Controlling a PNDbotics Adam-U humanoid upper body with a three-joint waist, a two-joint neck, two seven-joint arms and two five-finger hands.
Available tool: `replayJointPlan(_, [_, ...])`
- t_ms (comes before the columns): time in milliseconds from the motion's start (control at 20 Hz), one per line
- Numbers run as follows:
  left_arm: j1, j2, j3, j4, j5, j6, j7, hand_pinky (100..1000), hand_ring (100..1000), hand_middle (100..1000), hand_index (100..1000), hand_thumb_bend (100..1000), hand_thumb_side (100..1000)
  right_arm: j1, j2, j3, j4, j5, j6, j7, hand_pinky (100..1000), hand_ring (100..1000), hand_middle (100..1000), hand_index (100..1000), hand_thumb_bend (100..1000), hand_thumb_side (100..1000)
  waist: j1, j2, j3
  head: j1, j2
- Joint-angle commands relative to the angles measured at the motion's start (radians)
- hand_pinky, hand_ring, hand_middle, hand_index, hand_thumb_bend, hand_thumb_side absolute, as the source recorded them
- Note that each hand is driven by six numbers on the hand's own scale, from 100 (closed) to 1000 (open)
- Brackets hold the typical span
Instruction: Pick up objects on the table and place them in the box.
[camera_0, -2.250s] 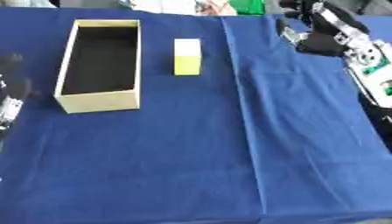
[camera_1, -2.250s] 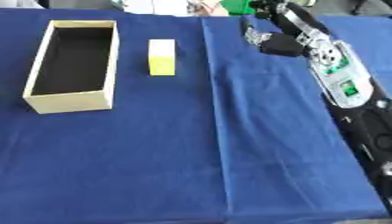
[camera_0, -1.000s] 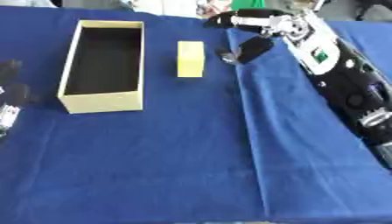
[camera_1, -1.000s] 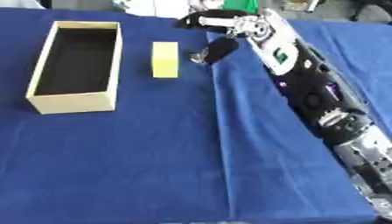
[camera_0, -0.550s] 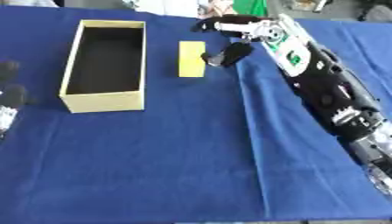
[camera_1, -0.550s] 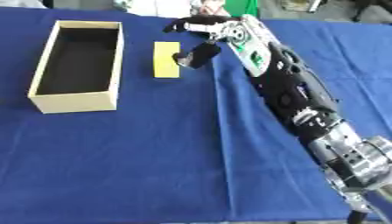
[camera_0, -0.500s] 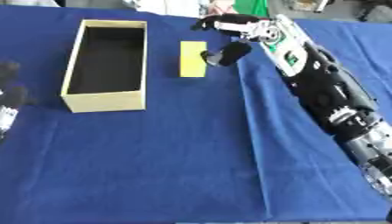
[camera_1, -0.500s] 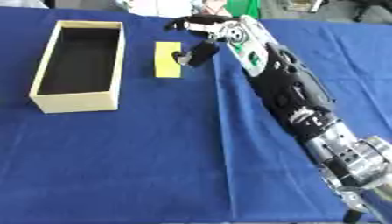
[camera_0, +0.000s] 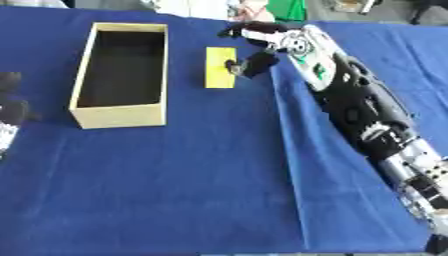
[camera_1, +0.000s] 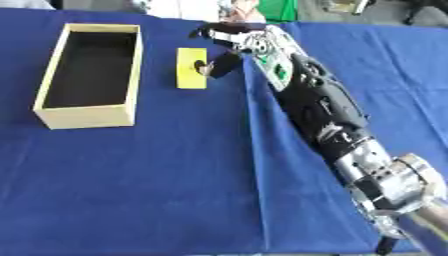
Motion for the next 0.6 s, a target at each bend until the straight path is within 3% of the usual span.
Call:
replayJointPlan(50, [-0.016,0.008,-0.002,-0.012,0.004,-0.002,-0.003,693,1000,898,927,525,672,-0.023,-0.008,-0.013,0.014,0.024,0.003,-0.012,1000,1000,1000,1000,100,376,0.007,-0.017,0.002,-0.003,-0.006])
replayJointPlan(450, [-0.017,0.007,-0.002,-0.012,0.006,-0.002,-0.004,693,1000,898,927,525,673,-0.019,-0.001,-0.011,0.026,0.029,-0.003,0.014,996,1000,970,1000,100,379,0.006,-0.019,0.000,-0.002,-0.006])
replayJointPlan(600, [-0.016,0.006,-0.001,-0.012,0.006,-0.002,-0.004,693,1000,898,927,521,676,-0.017,0.000,-0.004,0.021,0.029,-0.006,0.041,980,1000,931,1000,100,329,0.006,-0.019,0.000,-0.001,-0.006])
